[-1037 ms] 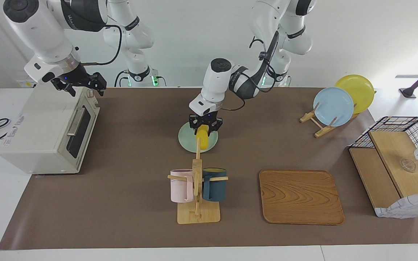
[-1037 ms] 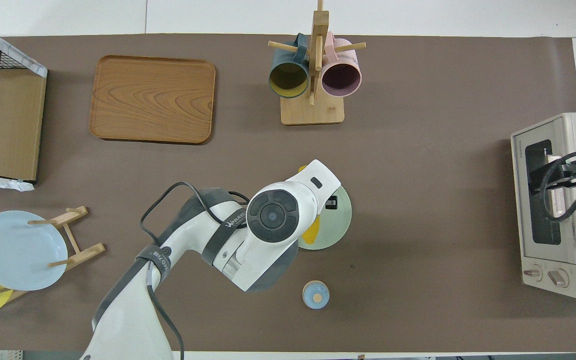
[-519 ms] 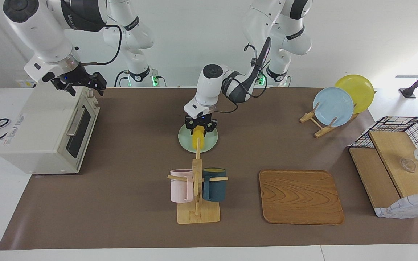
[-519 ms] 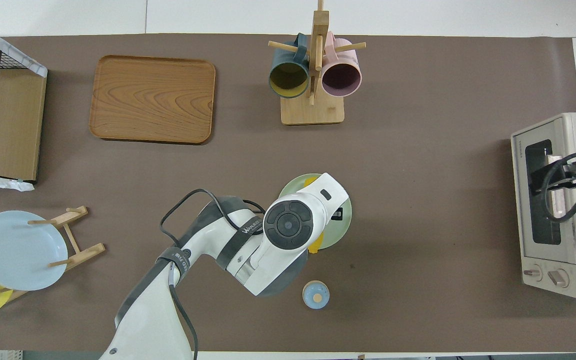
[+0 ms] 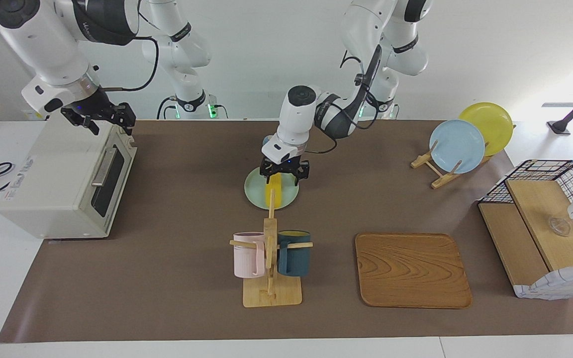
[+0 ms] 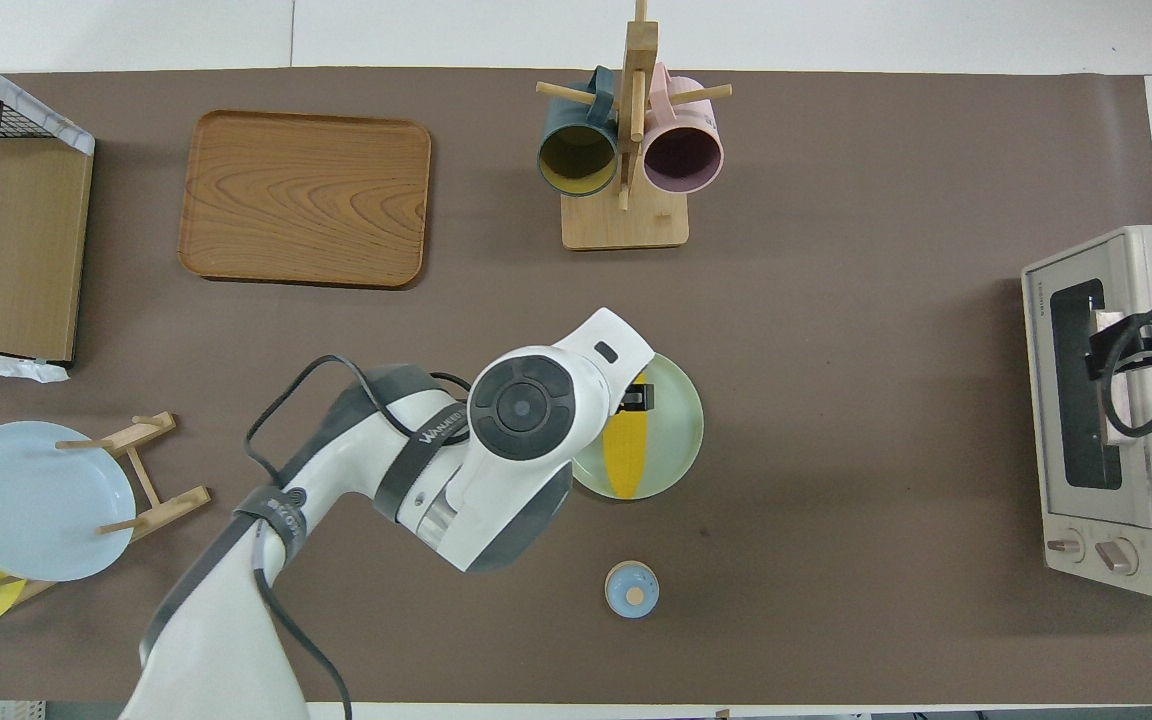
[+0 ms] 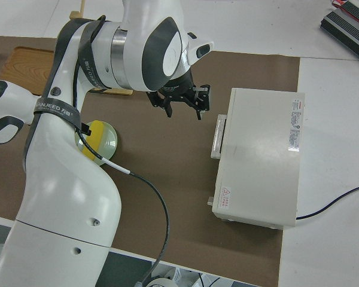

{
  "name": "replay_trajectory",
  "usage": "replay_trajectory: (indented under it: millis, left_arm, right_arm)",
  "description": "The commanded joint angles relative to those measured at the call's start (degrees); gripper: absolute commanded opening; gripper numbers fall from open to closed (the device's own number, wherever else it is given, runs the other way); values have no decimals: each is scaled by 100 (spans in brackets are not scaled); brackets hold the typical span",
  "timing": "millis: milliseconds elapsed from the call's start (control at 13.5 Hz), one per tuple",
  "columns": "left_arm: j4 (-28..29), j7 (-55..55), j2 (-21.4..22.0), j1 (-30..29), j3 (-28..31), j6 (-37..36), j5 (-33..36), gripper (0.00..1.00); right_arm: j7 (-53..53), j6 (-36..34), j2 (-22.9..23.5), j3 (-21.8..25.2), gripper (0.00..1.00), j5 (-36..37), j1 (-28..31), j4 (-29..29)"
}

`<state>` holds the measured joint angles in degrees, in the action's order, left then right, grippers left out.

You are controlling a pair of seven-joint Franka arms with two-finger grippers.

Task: Put corn in oven
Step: 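Carry the corn with the left gripper and lower it onto the green plate, then open the left gripper and withdraw it to rest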

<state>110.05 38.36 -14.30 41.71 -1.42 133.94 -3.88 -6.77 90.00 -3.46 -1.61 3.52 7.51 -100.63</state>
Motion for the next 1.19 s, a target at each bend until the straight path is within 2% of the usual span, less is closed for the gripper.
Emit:
replay_trajectory:
  millis: [0, 74, 296, 593, 815, 963, 1111]
  left_arm:
    - [-140, -171, 629, -731, -16, -771, 10, 100]
    - [-386, -232, 647, -1013, -8, -1130, 62, 100]
    - [-1055, -1282, 770, -2119, -8, -2002, 142, 100]
    - [-1100, -2988, 1165, -3254, -8, -2477, 150, 100]
    - [-1091, -3712, 1402, -3669, -8, -2925, 150, 100]
    - [-1056, -3722, 1578, -3775, -8, -3259, 150, 100]
    - [-1082, -3722, 1666, -3802, -8, -3506, 150, 100]
  right_arm:
    - [-1198, 1393, -743, 81, 0, -132, 487, -1640]
    - [-1343, 1694, -814, 100, 0, -115, 549, -1905]
    - [-1248, 1784, -631, 109, 0, -27, 724, -2084]
    - [-1002, 1907, -481, 100, 0, -27, 770, -2084]
    - [-730, 1977, -331, 100, 0, -27, 761, -2084]
    - [-405, 1978, -287, 82, 0, -27, 665, -2084]
    - [-54, 1969, -278, 82, 0, -53, 332, -2084]
